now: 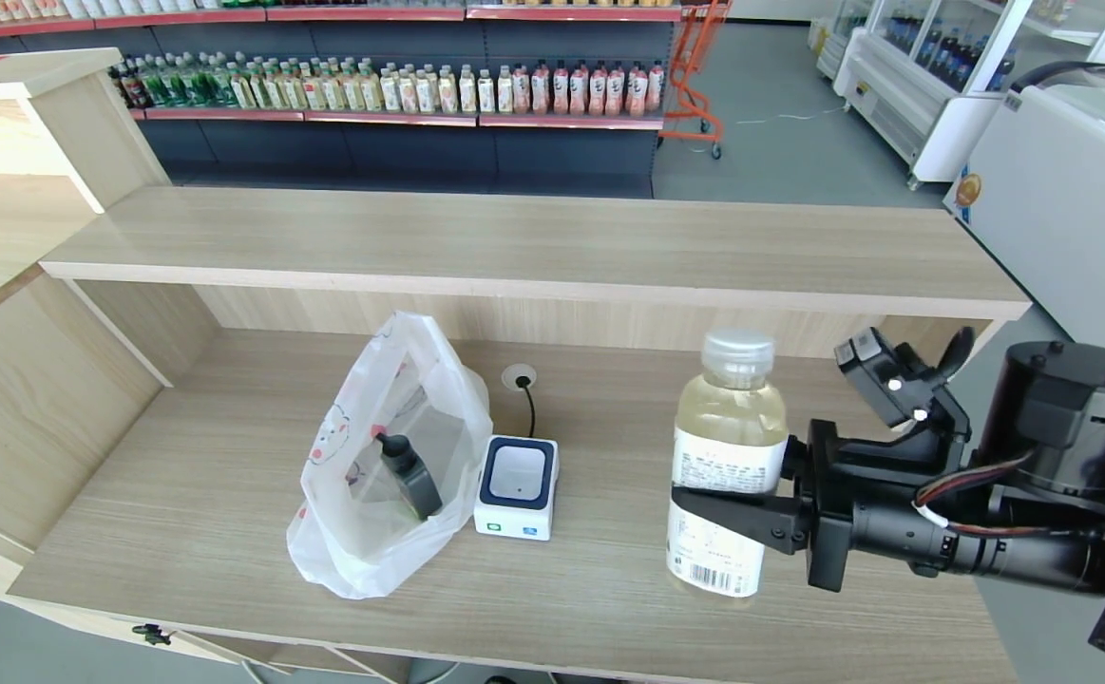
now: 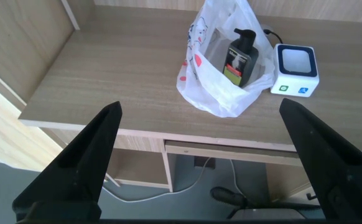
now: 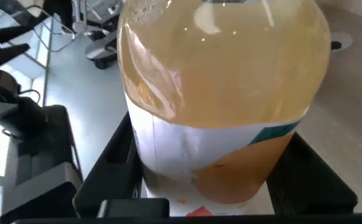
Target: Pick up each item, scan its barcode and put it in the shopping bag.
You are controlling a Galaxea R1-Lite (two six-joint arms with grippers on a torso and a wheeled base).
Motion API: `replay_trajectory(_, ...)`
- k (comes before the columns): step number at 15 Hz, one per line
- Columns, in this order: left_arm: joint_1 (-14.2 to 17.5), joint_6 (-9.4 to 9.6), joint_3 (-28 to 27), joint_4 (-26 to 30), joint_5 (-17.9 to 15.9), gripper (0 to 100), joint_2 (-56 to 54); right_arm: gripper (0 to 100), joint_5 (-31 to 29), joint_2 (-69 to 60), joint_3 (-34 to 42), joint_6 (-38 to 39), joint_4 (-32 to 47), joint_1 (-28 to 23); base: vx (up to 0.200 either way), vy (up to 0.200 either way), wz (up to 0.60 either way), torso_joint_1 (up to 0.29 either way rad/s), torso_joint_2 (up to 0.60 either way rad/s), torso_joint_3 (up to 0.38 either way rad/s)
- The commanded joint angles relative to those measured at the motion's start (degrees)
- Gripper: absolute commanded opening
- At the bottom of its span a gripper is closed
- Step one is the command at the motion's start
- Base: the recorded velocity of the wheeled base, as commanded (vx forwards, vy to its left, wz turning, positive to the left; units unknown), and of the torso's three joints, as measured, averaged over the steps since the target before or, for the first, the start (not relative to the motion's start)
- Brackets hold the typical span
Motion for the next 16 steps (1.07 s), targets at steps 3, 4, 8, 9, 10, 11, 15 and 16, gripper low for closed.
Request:
replay_trajectory(3,0.0,-0.01,0.0,0.0,0.0,100,0.0,0,-8.1,-1.9,3.5,-20.9,0.1,-7.3,0.0,0.0,0.0,0.0,0.0,0.0)
replay_trajectory(4,0.0,-0.01,0.0,0.0,0.0,100,0.0,0,-8.1,-1.8,3.6,-25.1,0.1,-9.2,0.0,0.0,0.0,0.0,0.0,0.0)
replay_trajectory(8,0.0,-0.01,0.0,0.0,0.0,100,0.0,0,-4.3,-1.0,4.0,-40.6,-3.8,-16.2,0.0,0.0,0.0,0.0,0.0,0.0)
replay_trajectory(9,0.0,-0.01,0.0,0.0,0.0,100,0.0,0,-4.2,-0.6,4.0,-41.4,-5.3,-16.2,0.0,0.0,0.0,0.0,0.0,0.0)
replay_trajectory(10,0.0,-0.01,0.0,0.0,0.0,100,0.0,0,-3.9,-0.7,4.5,-41.4,-6.2,-16.2,0.0,0.0,0.0,0.0,0.0,0.0)
replay_trajectory(11,0.0,-0.01,0.0,0.0,0.0,100,0.0,0,-2.1,-0.5,5.2,-41.3,-8.0,-16.4,0.0,0.0,0.0,0.0,0.0,0.0)
replay_trajectory(15,0.0,-0.01,0.0,0.0,0.0,100,0.0,0,2.6,3.6,5.4,-41.2,-18.2,-20.1,0.0,0.0,0.0,0.0,0.0,0.0)
replay_trajectory(16,0.0,-0.01,0.0,0.0,0.0,100,0.0,0,3.1,3.7,5.3,-41.0,-19.0,-21.4,0.0,0.0,0.0,0.0,0.0,0.0)
